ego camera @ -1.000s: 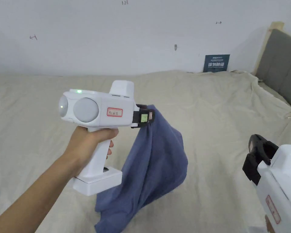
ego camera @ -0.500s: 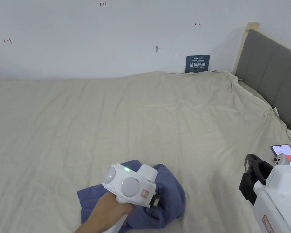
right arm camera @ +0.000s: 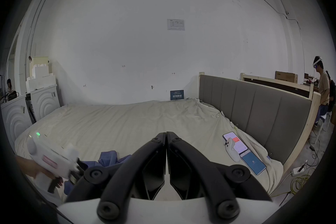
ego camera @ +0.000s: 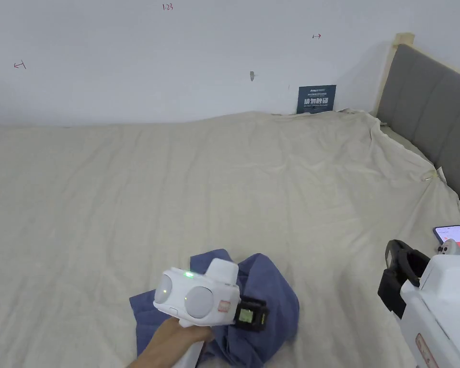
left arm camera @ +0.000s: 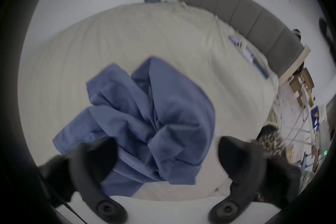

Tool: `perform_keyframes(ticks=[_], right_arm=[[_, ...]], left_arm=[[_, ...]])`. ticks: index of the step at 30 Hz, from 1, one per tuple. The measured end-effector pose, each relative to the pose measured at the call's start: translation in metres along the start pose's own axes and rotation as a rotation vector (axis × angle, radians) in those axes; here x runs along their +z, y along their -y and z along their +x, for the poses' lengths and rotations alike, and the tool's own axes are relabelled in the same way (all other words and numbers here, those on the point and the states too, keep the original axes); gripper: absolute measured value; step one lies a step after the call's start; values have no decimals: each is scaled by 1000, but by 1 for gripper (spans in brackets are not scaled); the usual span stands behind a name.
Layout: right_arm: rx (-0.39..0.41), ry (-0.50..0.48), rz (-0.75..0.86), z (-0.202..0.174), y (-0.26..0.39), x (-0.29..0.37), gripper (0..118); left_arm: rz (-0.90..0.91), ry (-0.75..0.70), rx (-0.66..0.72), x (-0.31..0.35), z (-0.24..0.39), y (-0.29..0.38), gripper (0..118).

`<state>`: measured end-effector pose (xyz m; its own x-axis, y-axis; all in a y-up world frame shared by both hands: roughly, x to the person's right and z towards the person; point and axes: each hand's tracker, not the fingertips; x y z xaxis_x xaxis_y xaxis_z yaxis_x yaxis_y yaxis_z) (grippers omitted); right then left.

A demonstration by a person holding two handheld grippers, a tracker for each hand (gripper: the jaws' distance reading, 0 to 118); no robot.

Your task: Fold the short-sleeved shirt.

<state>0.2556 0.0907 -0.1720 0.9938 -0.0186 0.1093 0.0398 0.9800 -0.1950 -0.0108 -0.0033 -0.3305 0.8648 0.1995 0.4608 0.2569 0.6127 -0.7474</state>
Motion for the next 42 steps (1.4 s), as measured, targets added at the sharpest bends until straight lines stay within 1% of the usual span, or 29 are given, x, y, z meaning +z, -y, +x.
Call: perform_keyframes(ticks=[3, 5, 8, 11, 13, 15, 17, 18, 21, 22, 23, 24, 25, 26, 27, 28, 30, 36, 42], right_arm=[[7, -4, 16, -3, -8, 2, 1], [12, -8, 30, -7, -15, 5, 1], [17, -14, 60, -14, -26, 9, 1], [19, -21, 86, -20, -35, 10, 1], [18, -26, 102, -25, -41, 12, 1], [22, -31, 115, -30, -44, 12, 1], [27, -37, 126, -33, -46, 12, 1], [30, -40, 131, -35, -47, 12, 1], [28, -53, 144, -40, -49, 14, 1], [29, -56, 147, -42, -49, 15, 1], [31, -59, 149, -43, -49, 16, 1], [32, -62, 150, -44, -49, 16, 1], [33, -66, 151, -45, -49, 16, 1], [33, -68, 152, -46, -48, 17, 1], [33, -69, 153, -47, -48, 17, 1], [31, -71, 153, -46, -46, 16, 1], [29, -75, 153, -47, -45, 16, 1], [30, -76, 153, -51, -47, 18, 1], [30, -76, 156, -51, -47, 18, 1]], left_arm=[[149, 8, 57, 46, -8, -13, 118], [256, -20, 48, 79, -12, -16, 118], [403, -122, 12, 124, -16, -20, 118], [528, -273, -54, 159, -18, -17, 118], [612, -381, -105, 176, -19, -9, 118], [695, -464, -122, 187, -22, -1, 115], [773, -513, -154, 197, -23, 10, 111], [812, -531, -162, 200, -23, 15, 111], [854, -595, -170, 208, -23, 26, 111], [844, -598, -169, 208, -24, 28, 109], [846, -593, -166, 209, -26, 30, 102], [857, -596, -154, 211, -26, 34, 88], [873, -586, -143, 213, -27, 37, 59], [884, -578, -125, 213, -30, 38, 35], [885, -575, -103, 213, -31, 39, 16], [885, -581, -96, 213, -33, 41, 1], [918, -597, -86, 213, -35, 46, 0], [906, -617, -16, 211, -48, 45, 0], [920, -628, 16, 213, -54, 47, 0]])
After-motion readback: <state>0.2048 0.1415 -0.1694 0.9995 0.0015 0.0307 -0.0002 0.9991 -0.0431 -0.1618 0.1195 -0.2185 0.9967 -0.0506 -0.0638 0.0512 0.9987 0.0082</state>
